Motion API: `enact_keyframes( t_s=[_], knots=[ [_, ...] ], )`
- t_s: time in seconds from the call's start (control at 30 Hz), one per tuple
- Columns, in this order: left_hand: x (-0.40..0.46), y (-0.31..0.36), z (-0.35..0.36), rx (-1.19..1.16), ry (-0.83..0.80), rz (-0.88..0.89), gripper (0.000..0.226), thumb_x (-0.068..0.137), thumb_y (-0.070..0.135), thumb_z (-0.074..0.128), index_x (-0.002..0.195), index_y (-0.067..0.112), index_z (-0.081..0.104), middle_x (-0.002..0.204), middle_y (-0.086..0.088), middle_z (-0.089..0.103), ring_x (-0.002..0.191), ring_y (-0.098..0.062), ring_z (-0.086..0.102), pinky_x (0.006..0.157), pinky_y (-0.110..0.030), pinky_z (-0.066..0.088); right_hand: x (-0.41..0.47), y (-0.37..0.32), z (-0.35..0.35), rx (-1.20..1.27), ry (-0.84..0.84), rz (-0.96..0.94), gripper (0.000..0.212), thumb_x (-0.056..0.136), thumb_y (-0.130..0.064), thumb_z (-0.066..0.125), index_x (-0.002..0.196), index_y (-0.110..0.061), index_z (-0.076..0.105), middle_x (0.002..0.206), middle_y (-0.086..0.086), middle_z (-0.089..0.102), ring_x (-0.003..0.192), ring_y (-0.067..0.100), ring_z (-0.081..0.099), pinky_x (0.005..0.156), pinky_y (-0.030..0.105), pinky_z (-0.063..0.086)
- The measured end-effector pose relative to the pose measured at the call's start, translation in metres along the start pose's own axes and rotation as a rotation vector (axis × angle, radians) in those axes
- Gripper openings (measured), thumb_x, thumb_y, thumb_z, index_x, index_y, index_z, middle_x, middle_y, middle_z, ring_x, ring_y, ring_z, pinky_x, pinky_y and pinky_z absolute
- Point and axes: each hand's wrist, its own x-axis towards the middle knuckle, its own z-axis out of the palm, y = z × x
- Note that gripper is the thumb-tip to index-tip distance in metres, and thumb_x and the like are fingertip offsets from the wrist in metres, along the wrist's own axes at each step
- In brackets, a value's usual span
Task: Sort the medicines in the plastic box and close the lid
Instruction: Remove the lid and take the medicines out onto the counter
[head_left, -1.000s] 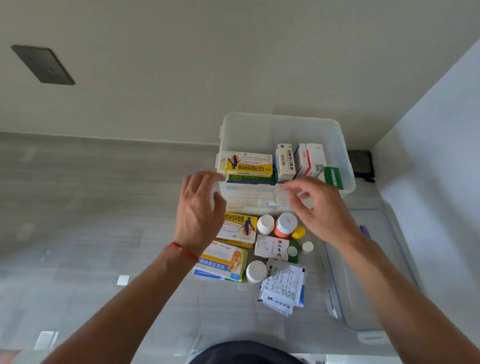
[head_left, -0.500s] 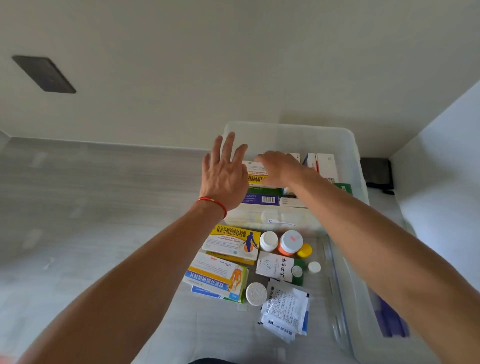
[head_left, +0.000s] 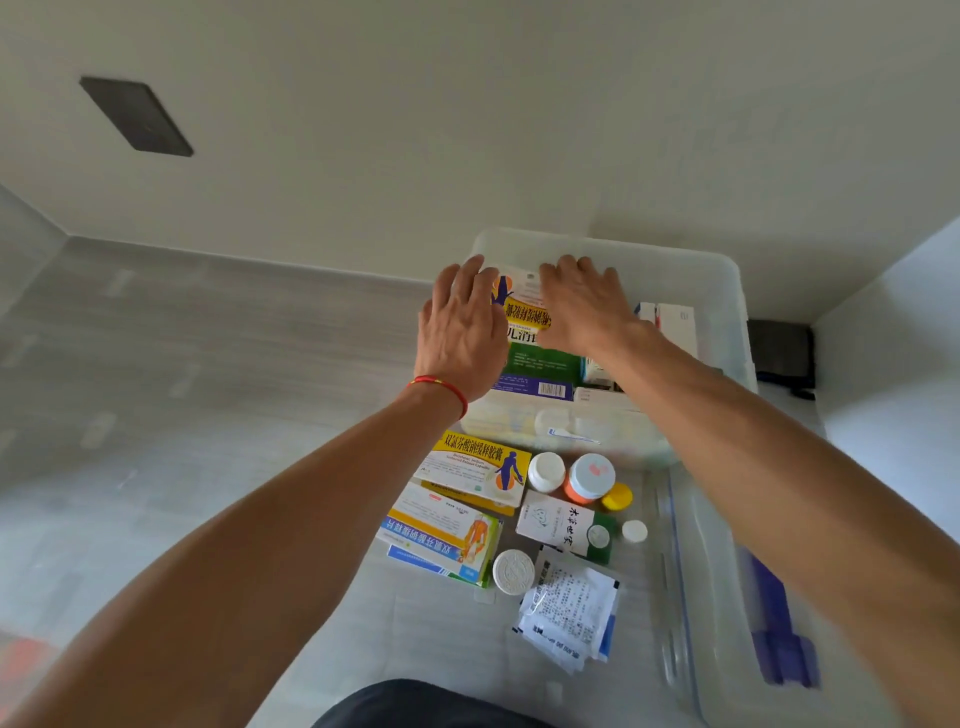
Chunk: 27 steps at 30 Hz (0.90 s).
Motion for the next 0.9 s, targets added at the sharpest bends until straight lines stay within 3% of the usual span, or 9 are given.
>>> enact_keyframes(
  t_s=[0.17,0.27,0.37,0.43,0.53,0.63,0.77,0.9],
  knots=[
    [-0.003,0.001,-0.003,-0.102,0.035,-0.034,0.042,0.099,0.026,0.038,0.137,0.013,0.049,0.15,-0.004,0.044,0.139,-0.025,0.035,0.111,-0.045,0.037,-0.057,0.017,-0.045,0.113,0.126,0.133,0.075,0.075,-0.035,0.08,0.137,-0.008,0.047,0.127,0.015,0.05,0.122,0.035,0.047,0.099,0.059,0.039],
    [-0.013,0.005,-0.012,-0.247,0.11,-0.097,0.038,0.097,0.016,0.045,0.134,0.007,0.053,0.142,-0.009,0.052,0.133,-0.028,0.04,0.111,-0.041,0.035,-0.101,0.021,-0.066,0.225,0.183,0.212,0.069,0.076,-0.038,0.075,0.135,-0.016,0.048,0.124,0.012,0.048,0.121,0.035,0.045,0.099,0.056,0.035],
    [-0.044,0.008,-0.031,-0.456,0.325,-0.176,0.027,0.093,0.012,0.047,0.114,0.006,0.063,0.111,-0.009,0.066,0.105,-0.029,0.055,0.095,-0.04,0.042,-0.149,0.013,-0.077,0.356,0.208,0.15,0.071,0.076,-0.049,0.07,0.138,-0.023,0.046,0.124,0.008,0.046,0.12,0.032,0.043,0.099,0.051,0.036],
    [-0.071,0.007,-0.045,-0.644,0.374,-0.244,0.02,0.091,0.018,0.047,0.1,0.013,0.065,0.092,-0.004,0.068,0.084,-0.023,0.059,0.079,-0.04,0.047,-0.176,-0.001,-0.074,0.473,0.166,0.036,0.073,0.076,-0.054,0.067,0.139,-0.024,0.045,0.126,0.006,0.047,0.119,0.028,0.042,0.1,0.049,0.04],
    [-0.115,-0.005,-0.055,-0.975,0.137,-0.416,0.018,0.091,0.031,0.051,0.097,0.019,0.062,0.087,-0.004,0.069,0.07,-0.017,0.06,0.057,-0.039,0.05,-0.196,-0.033,-0.049,0.529,0.047,-0.092,0.086,0.081,-0.057,0.073,0.151,-0.021,0.039,0.138,0.004,0.046,0.127,0.021,0.04,0.11,0.047,0.038],
    [-0.154,-0.029,-0.046,-1.072,-0.199,-0.502,0.029,0.095,0.037,0.057,0.109,0.012,0.057,0.089,-0.013,0.071,0.066,-0.023,0.063,0.054,-0.034,0.052,-0.193,-0.069,-0.013,0.442,-0.041,-0.134,0.091,0.083,-0.061,0.072,0.155,-0.02,0.033,0.145,0.001,0.044,0.131,0.018,0.04,0.113,0.047,0.037],
    [-0.166,-0.065,-0.028,-1.114,-0.232,-0.658,0.028,0.097,0.017,0.062,0.123,0.008,0.055,0.098,-0.02,0.073,0.071,-0.026,0.066,0.063,-0.036,0.058,-0.187,-0.089,0.013,0.414,-0.05,-0.175,0.08,0.089,-0.058,0.066,0.154,-0.022,0.034,0.148,0.0,0.044,0.135,0.019,0.041,0.112,0.046,0.039],
    [-0.152,-0.095,-0.014,-1.126,-0.235,-0.804,0.035,0.097,0.019,0.063,0.129,0.01,0.052,0.103,-0.017,0.074,0.083,-0.029,0.072,0.07,-0.036,0.061,-0.18,-0.069,-0.004,0.561,0.101,-0.109,0.05,0.097,-0.039,0.063,0.142,-0.018,0.055,0.139,0.0,0.059,0.125,0.015,0.055,0.106,0.043,0.048]
  ],
)
